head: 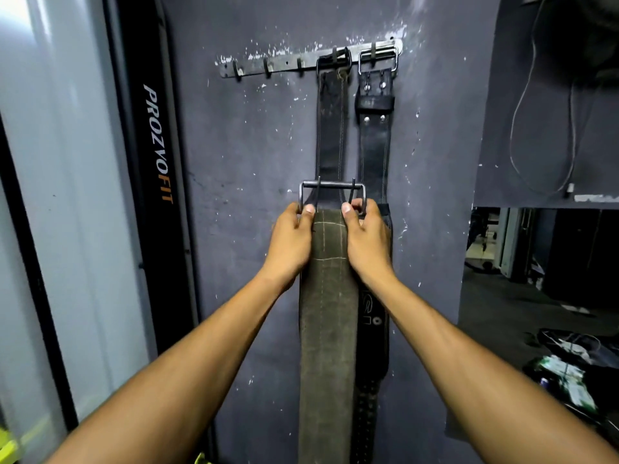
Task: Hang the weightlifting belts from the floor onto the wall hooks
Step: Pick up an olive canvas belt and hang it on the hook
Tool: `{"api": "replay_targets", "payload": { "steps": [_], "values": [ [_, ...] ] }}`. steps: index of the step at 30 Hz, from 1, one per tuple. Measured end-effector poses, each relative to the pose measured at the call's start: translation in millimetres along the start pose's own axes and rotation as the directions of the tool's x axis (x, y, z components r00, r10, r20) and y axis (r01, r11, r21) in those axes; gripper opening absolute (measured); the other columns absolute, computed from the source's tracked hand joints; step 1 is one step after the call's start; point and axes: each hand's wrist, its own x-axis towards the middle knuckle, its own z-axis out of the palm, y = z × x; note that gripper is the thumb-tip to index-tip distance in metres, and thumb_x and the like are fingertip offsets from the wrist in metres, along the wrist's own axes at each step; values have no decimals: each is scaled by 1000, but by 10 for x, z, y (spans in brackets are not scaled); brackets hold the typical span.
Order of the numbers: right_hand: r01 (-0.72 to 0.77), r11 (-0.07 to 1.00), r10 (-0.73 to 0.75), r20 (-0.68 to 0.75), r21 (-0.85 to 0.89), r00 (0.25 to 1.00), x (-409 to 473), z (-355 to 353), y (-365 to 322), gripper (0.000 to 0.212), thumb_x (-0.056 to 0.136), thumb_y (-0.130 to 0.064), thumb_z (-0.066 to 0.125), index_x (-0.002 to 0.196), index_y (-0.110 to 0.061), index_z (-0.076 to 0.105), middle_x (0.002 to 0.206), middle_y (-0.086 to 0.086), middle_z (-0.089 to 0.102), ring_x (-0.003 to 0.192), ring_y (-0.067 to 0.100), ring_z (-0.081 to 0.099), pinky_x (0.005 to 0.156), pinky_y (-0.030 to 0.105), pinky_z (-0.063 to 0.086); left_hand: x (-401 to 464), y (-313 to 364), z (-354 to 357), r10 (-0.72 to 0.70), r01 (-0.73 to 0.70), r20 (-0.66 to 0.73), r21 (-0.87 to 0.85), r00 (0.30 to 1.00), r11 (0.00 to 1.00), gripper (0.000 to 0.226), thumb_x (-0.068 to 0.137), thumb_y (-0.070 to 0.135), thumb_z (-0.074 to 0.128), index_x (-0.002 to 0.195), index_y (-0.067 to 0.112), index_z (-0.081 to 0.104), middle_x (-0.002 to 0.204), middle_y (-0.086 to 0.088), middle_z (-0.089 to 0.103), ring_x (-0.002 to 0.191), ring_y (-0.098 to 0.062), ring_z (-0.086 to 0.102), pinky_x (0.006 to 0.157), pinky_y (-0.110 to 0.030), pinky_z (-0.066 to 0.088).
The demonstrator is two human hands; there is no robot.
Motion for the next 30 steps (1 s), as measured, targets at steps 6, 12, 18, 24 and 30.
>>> {"api": "replay_targets", "payload": {
  "steps": [6,12,18,24,30],
  "values": [
    [122,991,-123,4,60,992,450,335,-143,39,105,-35,56,138,-14,53,108,9,75,102,28,70,92,42,56,453,151,-150,167,-147,-41,294,985,944,35,105,46,48,99,11,49,86,5,64,93,-26,62,74,-37,41],
    [311,951,-310,-50,-6,949,1206,761,-354,60,102,-32,60,156,-36,35,82,9,68,64,23,55,68,33,46,1442,170,-340,216,-204,-66,149,974,968,40,104,50,46,95,12,53,87,1,65,87,-20,62,82,-42,51],
    [364,918,-377,-61,-160,924,2131,1170,-713,57,103,-31,60,156,-28,39,119,9,74,97,22,66,90,30,49,2566,352,-434,264,-256,-82,102,961,961,50,105,49,41,101,3,58,105,-17,70,104,-36,67,95,-51,54],
    [357,883,-405,-109,-304,908,2947,1440,-1011,58,105,-32,58,158,-18,38,153,9,56,139,29,54,106,29,42,3553,644,-471,308,-310,42,182,951,933,60,107,46,38,112,-8,63,113,-30,71,110,-45,67,96,-51,55],
    [261,867,-348,-142,-425,927,3342,1547,-993,57,105,-34,57,157,-16,39,151,16,55,139,36,52,106,36,43,4066,682,-402,253,-280,154,192,955,941,55,106,45,44,124,-3,62,127,-25,68,118,-40,66,103,-48,53]
  ]
}}
